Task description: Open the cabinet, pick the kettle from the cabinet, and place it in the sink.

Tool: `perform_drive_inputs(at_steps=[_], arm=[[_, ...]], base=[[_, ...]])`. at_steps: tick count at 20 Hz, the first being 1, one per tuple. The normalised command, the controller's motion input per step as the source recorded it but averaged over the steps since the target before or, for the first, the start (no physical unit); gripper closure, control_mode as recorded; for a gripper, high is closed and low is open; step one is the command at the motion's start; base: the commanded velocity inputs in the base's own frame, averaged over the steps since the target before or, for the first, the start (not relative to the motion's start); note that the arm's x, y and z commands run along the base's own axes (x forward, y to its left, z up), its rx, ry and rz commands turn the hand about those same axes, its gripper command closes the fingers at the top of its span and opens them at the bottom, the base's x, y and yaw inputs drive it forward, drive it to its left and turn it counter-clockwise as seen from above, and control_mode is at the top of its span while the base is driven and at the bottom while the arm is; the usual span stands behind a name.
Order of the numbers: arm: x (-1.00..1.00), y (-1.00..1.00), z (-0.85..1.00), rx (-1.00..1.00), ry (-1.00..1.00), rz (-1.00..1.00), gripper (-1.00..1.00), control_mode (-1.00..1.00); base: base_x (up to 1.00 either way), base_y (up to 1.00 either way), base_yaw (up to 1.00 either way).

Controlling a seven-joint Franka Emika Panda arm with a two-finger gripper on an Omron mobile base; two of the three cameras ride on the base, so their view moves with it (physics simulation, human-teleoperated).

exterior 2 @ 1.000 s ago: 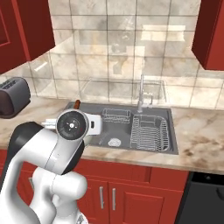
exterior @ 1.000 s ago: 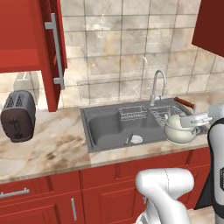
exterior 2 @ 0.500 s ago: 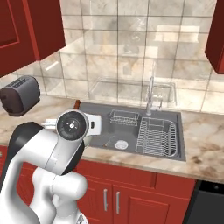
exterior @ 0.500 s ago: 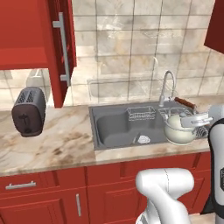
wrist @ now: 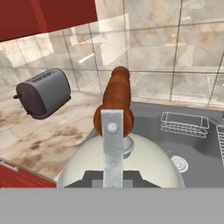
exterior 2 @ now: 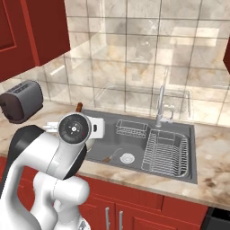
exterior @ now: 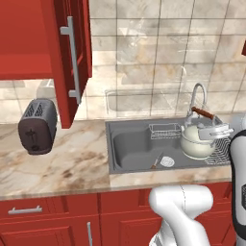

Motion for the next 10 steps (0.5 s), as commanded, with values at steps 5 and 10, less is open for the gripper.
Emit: perform_drive_inputs(at_steps=[5, 10], arm=[[0.00, 0.00, 0.00, 0.00, 0.00, 0.00, 1.00, 1.00], [0.00, 0.00, 0.00, 0.00, 0.00, 0.00, 1.00, 1.00]], base=[[0.25, -0.30, 0.09], [0.20, -0.24, 0.05]])
